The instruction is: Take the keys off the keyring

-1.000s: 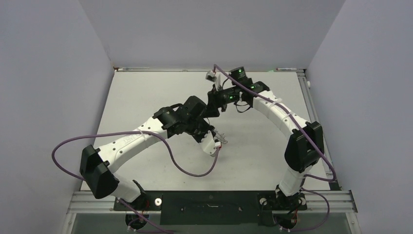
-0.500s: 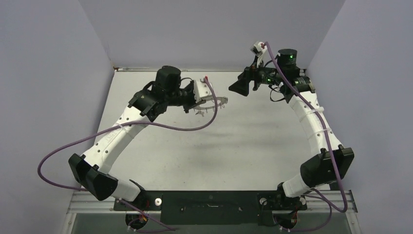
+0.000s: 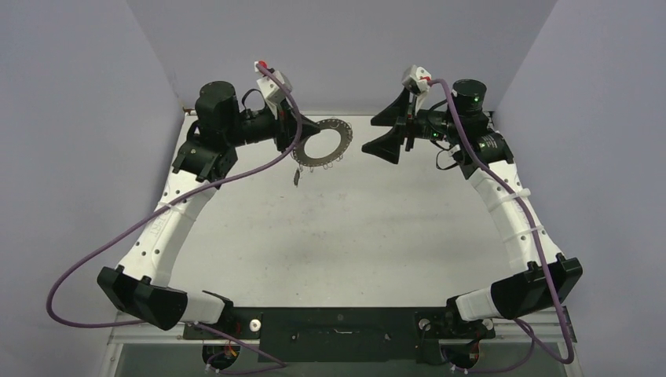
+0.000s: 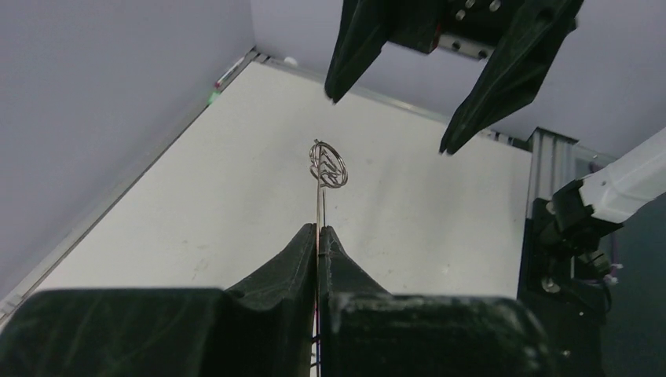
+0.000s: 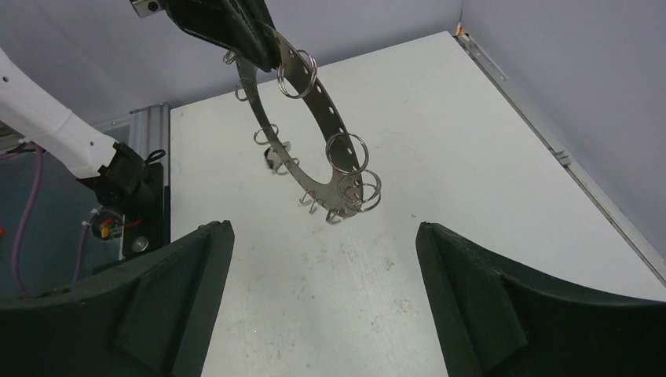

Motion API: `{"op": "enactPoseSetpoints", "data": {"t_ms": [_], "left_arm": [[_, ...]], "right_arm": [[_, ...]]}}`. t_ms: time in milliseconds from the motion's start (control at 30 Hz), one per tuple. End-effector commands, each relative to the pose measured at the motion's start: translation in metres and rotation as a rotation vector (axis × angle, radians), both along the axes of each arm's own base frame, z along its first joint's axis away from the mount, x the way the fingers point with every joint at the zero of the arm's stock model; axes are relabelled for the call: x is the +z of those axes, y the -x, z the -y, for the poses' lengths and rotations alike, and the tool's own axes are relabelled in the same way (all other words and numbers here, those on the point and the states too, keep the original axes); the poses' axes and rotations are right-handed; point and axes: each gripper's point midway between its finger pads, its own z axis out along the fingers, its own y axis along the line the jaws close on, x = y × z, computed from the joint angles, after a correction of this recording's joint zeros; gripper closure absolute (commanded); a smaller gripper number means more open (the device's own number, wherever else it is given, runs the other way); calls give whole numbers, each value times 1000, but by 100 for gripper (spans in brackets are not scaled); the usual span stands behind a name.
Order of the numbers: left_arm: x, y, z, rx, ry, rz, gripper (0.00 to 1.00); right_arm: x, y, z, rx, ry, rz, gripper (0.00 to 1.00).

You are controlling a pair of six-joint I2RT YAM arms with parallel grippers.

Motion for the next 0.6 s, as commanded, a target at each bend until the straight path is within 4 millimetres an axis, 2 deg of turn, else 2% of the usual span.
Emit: {"op": "enactPoseSetpoints", "data": {"t_ms": [0,100,167,233,333,433,500,567], "left_arm": [[66,40,5,-126,173,60,100],[74,44,5,-134,203,54,100],[80,45,3,-134,227,55,100],[86,44,1,-132,247,53,100],[95,39,-4,-122,293,51,100],[100,33,-12,-105,337,31,100],[100,30,-14,-94,348,26,100],[101,28,-16,-91,366,19,100]], "right_arm": [[3,10,-23,83,-12,67,10],[-1,13,-40,101,-32,30,10],[2,13,-50,119,-89,11,10],[11,16,-56,137,-153,-16,10],[24,27,-68,199,-237,-77,3],[35,40,-80,233,-279,-125,17],[36,46,-88,245,-275,-130,33],[38,49,-94,251,-275,-141,53]]}}
